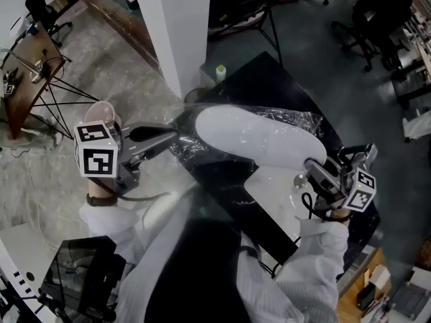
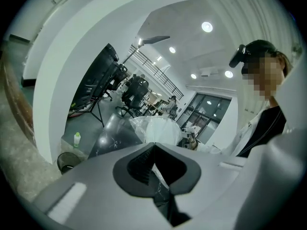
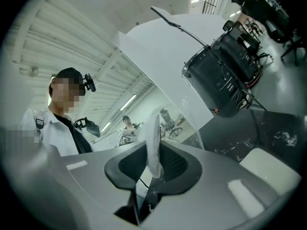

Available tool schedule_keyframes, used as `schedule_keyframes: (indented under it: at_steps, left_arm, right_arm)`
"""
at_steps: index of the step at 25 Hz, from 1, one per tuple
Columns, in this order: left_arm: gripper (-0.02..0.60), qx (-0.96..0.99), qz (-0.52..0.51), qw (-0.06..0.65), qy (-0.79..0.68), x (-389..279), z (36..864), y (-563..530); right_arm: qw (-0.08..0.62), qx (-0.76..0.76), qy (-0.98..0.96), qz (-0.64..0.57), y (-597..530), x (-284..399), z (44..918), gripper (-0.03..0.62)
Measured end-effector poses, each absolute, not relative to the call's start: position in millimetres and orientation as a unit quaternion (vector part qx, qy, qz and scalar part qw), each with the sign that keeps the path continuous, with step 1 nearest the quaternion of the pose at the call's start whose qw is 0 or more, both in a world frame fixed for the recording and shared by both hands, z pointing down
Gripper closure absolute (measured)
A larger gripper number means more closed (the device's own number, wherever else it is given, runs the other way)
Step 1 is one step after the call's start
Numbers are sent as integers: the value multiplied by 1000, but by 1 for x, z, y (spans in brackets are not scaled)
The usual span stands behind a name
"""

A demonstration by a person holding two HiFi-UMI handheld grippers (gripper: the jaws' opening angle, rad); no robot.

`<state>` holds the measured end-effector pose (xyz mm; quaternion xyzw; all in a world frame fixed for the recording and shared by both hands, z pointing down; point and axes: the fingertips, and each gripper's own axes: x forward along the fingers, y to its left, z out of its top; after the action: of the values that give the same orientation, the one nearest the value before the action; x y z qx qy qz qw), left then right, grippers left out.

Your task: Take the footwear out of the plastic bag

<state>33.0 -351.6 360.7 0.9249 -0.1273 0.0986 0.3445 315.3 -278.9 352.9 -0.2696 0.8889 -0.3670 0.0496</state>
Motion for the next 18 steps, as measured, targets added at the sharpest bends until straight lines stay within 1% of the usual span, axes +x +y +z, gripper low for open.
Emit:
schedule_keyframes:
  at_steps: [5, 8, 13, 18]
  left_arm:
    - [580, 915, 112, 328, -206, 14, 367, -370]
    - [580, 906, 133, 307, -261, 4, 373, -381]
    - [580, 883, 173, 249, -359, 0, 377, -396]
    - [580, 853, 165, 217, -445, 2, 372, -407]
  right_arm:
    - [30, -345, 871, -349, -281, 340, 352, 513]
    - [-1, -407, 856, -318, -281, 354, 349, 513]
    - [-68, -537, 796, -271, -283, 383, 350, 513]
    - [-107, -625, 740, -225, -281, 392, 347, 513]
